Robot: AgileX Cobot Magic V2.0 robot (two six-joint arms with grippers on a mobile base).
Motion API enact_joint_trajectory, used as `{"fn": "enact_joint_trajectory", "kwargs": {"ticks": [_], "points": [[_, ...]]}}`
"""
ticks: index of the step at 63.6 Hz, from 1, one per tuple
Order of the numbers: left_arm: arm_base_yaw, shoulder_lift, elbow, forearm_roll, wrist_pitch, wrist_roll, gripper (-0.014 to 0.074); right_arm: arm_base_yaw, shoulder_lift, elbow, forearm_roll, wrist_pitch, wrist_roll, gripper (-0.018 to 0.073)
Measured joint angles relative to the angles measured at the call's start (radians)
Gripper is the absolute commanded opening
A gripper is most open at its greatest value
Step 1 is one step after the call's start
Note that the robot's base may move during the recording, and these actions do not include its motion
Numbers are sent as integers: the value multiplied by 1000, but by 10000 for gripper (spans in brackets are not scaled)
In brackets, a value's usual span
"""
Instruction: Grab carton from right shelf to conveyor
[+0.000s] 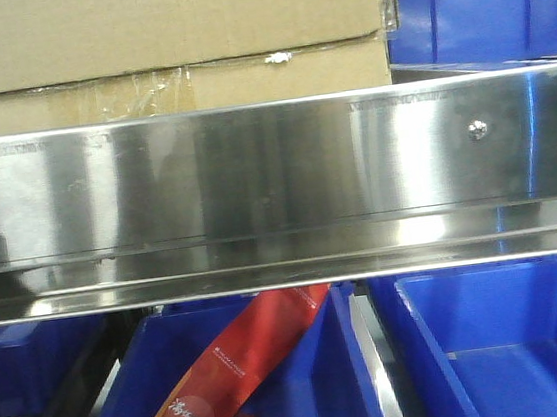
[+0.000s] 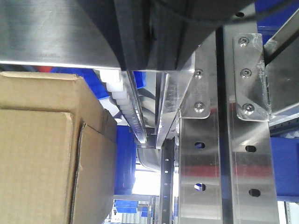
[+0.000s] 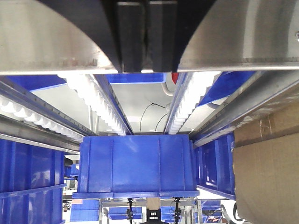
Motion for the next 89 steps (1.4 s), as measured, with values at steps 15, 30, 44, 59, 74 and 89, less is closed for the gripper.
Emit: {"fn": "enact_joint_trajectory", "kwargs": {"ticks": [15, 30, 44, 59, 74, 89], "points": [[0, 0, 0, 0, 0, 0, 15, 0, 0, 0, 0, 0, 0, -73], [0, 0, 0, 0, 0, 0, 15, 0, 0, 0, 0, 0, 0, -73], [0, 0, 0, 0, -45, 0, 15, 0, 0, 0, 0, -10, 0, -73], [0, 0, 0, -2, -73, 0, 15, 0, 0, 0, 2, -66, 0, -73], [0, -1, -153, 12, 46, 2, 113, 0, -2, -131, 16, 40, 0, -23], [0, 137, -448, 23, 232, 2, 412, 0, 68, -414, 22, 189, 0, 470]]}}
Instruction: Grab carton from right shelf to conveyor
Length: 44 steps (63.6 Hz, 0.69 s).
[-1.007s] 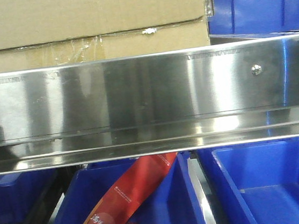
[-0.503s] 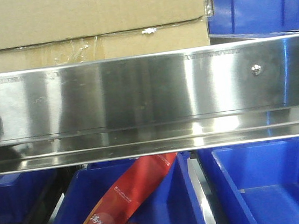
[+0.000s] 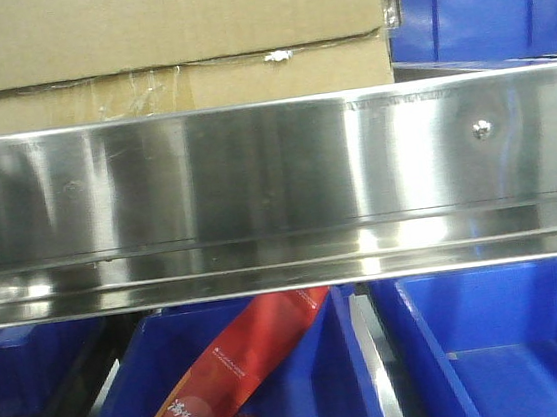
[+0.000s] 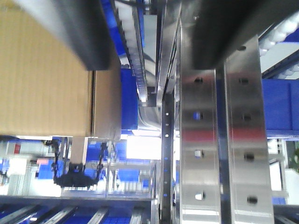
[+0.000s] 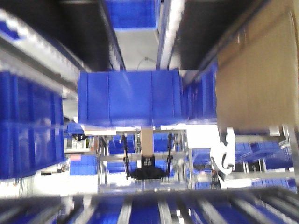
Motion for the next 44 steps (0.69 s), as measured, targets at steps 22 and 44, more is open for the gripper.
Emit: {"fn": "enact_joint_trajectory", "kwargs": {"ticks": [22, 44], "points": [[-108, 356, -346, -5, 149, 43, 466, 12, 195, -172, 0, 58, 0, 548], [-318, 753, -814, -2, 418, 74, 466, 216, 585, -635, 44, 281, 0, 548]]}}
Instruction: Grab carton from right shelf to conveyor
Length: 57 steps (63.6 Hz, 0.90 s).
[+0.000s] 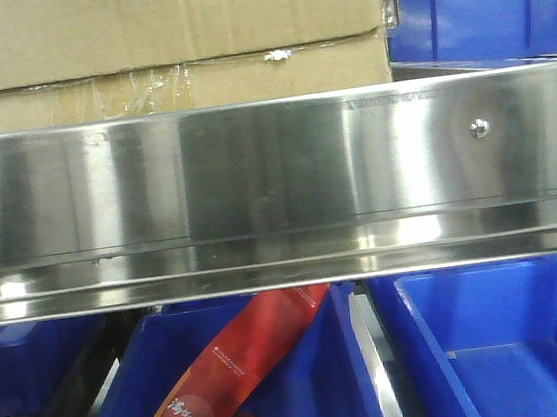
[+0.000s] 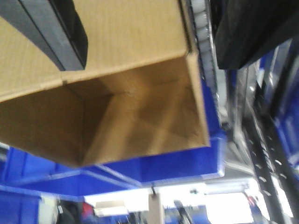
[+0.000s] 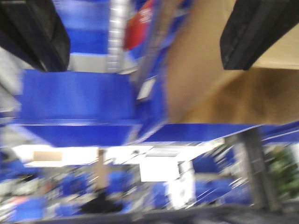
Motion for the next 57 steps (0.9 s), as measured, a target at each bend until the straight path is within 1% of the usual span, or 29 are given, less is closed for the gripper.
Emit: {"fn": "enact_joint_trajectory", "kwargs": {"ticks": [7, 12, 16, 21, 27, 34, 38, 42, 47, 57], "points": [[-3, 134, -156, 0, 96, 0, 466, 87, 157, -161, 3, 91, 0, 548], [-3, 228, -260, 2, 171, -30, 466, 148, 277, -310, 5, 184, 0, 548], [-5, 285, -350, 15, 232, -57, 466, 178, 369, -416, 5, 264, 0, 548], [-5, 370, -438, 52, 307, -94, 466, 192, 494, -546, -5, 377, 10, 548], [-2, 452, -532, 120, 393, -144, 466, 198, 626, -723, -47, 507, 66, 548], [42, 538, -627, 120, 455, -170, 466, 198, 763, -892, -112, 644, 130, 548], [76, 589, -679, 99, 488, -174, 466, 198, 835, -990, -137, 678, 148, 548], [101, 633, -717, 81, 511, -174, 466, 198, 908, -1074, -143, 686, 159, 548], [121, 680, -750, 74, 520, -169, 466, 198, 977, -1136, -144, 690, 164, 548], [125, 761, -767, 72, 531, -161, 466, 198, 1084, -1199, -147, 697, 168, 548]]}}
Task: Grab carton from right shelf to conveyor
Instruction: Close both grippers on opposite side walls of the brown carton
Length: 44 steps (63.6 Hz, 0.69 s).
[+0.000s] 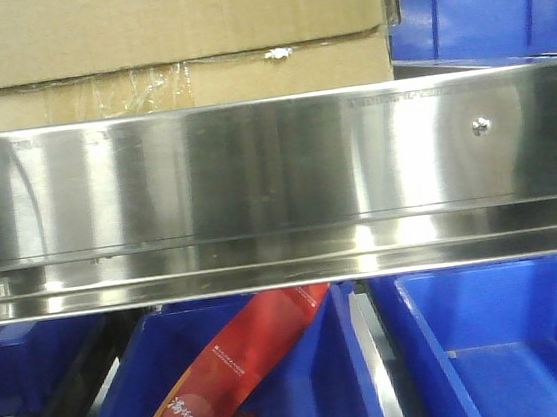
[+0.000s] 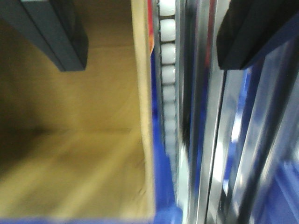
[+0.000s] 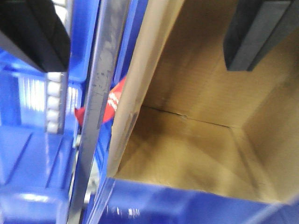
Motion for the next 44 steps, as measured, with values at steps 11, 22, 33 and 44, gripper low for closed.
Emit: {"fn": "enact_joint_trajectory", "kwargs": {"ticks": [11, 22, 33, 44], "points": [[2, 69, 1, -3, 0, 2, 466, 0, 82, -4, -2, 0, 0, 548], [8, 119, 0, -5, 0, 2, 466, 0, 143, -4, -6, 2, 0, 548], [8, 138, 0, -5, -2, 2, 451, 0, 181, -4, -10, 2, 2, 501], [8, 140, -3, -5, -2, 2, 178, 0, 190, -4, -14, 2, 2, 113]]}}
